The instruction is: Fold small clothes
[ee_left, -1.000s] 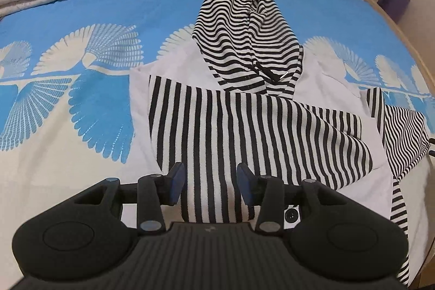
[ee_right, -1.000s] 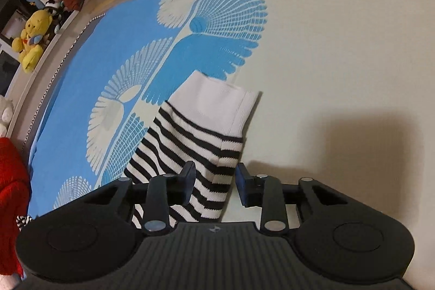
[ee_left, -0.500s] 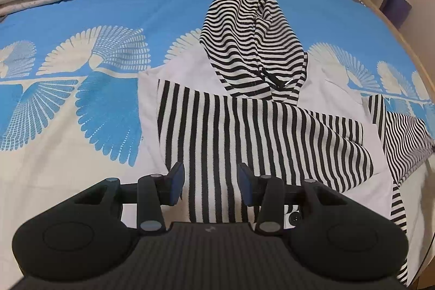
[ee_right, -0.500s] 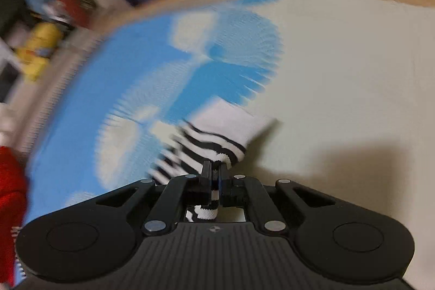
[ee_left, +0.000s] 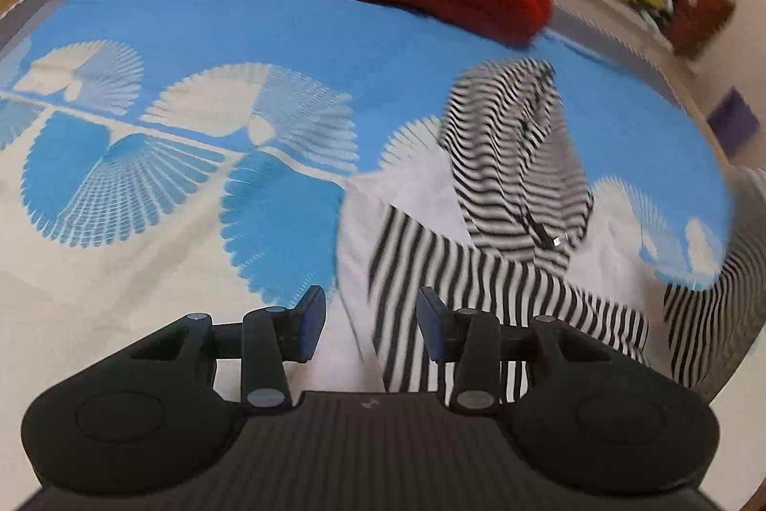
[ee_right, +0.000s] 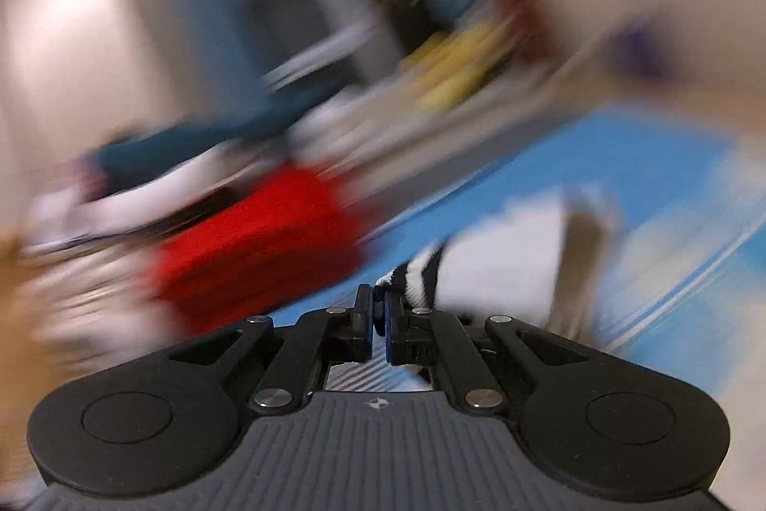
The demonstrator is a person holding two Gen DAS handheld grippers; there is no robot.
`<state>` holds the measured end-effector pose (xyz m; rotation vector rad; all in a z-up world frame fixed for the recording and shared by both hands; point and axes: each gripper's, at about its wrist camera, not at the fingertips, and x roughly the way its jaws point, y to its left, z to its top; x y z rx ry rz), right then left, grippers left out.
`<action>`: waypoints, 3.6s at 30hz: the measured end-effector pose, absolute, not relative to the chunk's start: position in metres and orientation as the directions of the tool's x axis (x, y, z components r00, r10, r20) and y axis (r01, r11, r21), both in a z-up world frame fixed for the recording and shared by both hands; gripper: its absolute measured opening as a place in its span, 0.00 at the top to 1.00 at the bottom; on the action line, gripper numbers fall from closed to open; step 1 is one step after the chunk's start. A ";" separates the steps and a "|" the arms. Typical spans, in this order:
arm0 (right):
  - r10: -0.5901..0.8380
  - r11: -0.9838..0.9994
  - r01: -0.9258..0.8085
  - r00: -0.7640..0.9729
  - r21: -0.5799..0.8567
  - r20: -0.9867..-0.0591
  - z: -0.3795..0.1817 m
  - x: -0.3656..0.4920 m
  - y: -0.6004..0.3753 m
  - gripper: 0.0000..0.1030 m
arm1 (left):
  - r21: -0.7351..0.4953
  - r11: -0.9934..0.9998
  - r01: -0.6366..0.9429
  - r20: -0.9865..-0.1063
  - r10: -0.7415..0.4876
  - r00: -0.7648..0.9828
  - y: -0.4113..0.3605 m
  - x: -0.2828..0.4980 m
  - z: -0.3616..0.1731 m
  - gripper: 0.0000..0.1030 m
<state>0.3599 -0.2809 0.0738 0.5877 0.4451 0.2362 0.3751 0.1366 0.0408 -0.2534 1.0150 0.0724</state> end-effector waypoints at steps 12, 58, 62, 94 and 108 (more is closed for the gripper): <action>0.403 0.801 0.182 0.541 0.571 -0.738 -0.037 0.351 -0.225 0.73 | -0.259 0.938 -0.231 -0.880 -0.130 0.457 0.161 0.376 0.019 0.55; 0.145 0.952 0.136 0.591 0.275 -0.794 -0.045 0.364 -0.238 0.48 | -0.110 0.994 0.004 -0.932 -0.105 0.347 0.090 0.379 -0.043 0.66; 0.177 0.935 0.193 0.476 0.298 -0.861 -0.070 0.369 -0.245 0.48 | -0.055 0.998 0.003 -0.970 -0.055 0.236 0.083 0.379 -0.072 0.64; 0.023 0.983 0.119 0.667 0.137 -0.745 0.009 0.319 -0.264 0.48 | -0.038 0.999 -0.026 -0.616 -0.003 0.788 0.040 0.348 0.063 0.22; -0.134 0.978 0.208 0.677 0.014 -0.723 0.019 0.348 -0.321 0.49 | 0.016 0.995 -0.101 -0.685 0.085 0.724 0.046 0.530 0.073 0.72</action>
